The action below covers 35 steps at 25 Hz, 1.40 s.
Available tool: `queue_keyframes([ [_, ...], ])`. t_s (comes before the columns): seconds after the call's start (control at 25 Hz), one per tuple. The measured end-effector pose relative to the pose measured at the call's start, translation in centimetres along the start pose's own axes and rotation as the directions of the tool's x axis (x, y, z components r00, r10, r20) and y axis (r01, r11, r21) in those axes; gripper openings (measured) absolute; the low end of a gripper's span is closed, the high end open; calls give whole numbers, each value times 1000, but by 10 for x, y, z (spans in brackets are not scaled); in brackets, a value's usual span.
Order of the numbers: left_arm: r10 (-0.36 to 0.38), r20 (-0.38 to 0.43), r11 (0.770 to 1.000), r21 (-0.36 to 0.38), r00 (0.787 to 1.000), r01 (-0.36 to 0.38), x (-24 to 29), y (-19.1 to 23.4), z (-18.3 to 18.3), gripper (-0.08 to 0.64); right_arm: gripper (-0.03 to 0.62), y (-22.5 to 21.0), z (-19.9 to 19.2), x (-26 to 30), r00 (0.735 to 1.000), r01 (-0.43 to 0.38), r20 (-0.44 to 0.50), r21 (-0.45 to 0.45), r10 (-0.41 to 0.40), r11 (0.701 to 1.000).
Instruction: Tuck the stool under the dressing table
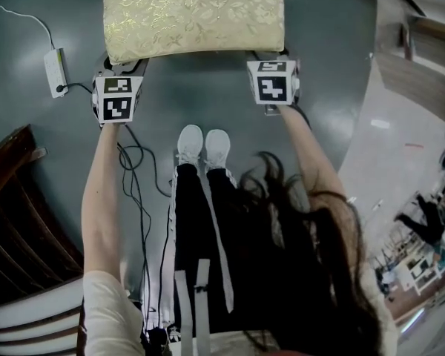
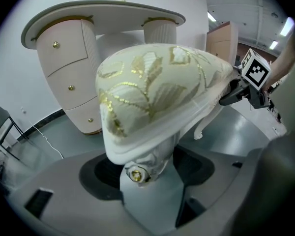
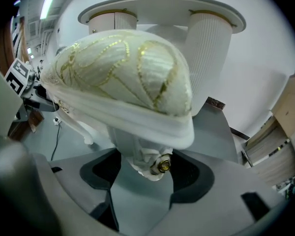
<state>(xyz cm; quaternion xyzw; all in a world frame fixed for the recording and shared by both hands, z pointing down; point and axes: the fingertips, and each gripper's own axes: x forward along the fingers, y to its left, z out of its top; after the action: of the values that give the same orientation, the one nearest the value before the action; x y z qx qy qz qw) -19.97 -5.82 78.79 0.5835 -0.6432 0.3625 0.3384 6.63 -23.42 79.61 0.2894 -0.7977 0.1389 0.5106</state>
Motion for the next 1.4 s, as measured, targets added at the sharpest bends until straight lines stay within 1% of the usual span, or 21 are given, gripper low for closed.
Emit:
queue_keyframes([
  [0.08,-1,0,1000,3,1000,1,-3,-1,2,319,301,-2,-2,-1,1000,-21,0,-40,21,999],
  [0.12,-6,5,1000,11,1000,6,-3,0,4,319,280,-2,-3,-1,1000,-22,3,-53,22,998],
  [0.2,-19,17,1000,15,1000,19,1,1,5,319,273,-4,-4,1,1000,-18,2,-68,18,998],
  [0.32,-39,32,999,2,999,39,9,-1,3,319,273,-4,-7,3,1000,-20,-26,-68,18,998],
  [0.56,-59,44,998,9,997,58,11,3,8,318,273,-4,-6,2,999,12,-35,-43,-13,999],
  [0.72,-65,29,998,16,997,64,12,4,6,318,273,0,-11,0,999,22,-33,-24,-23,999],
  [0.84,-71,25,997,18,997,71,14,5,8,316,273,-3,-10,-1,999,48,-25,-15,-48,999],
  [0.96,-71,42,997,18,997,71,15,7,8,316,273,-2,-10,-2,996,82,-25,-5,-82,997],
  [1.12,-79,58,997,1,995,79,18,4,5,314,270,-5,-9,0,994,107,-26,-26,-108,994],
  [1.2,-80,70,997,9,994,79,16,5,8,314,270,-5,-8,1,993,113,-34,-30,-114,993],
  [1.4,-107,63,994,-9,992,108,12,4,3,314,267,-4,-12,-2,989,122,-83,-35,-124,992],
])
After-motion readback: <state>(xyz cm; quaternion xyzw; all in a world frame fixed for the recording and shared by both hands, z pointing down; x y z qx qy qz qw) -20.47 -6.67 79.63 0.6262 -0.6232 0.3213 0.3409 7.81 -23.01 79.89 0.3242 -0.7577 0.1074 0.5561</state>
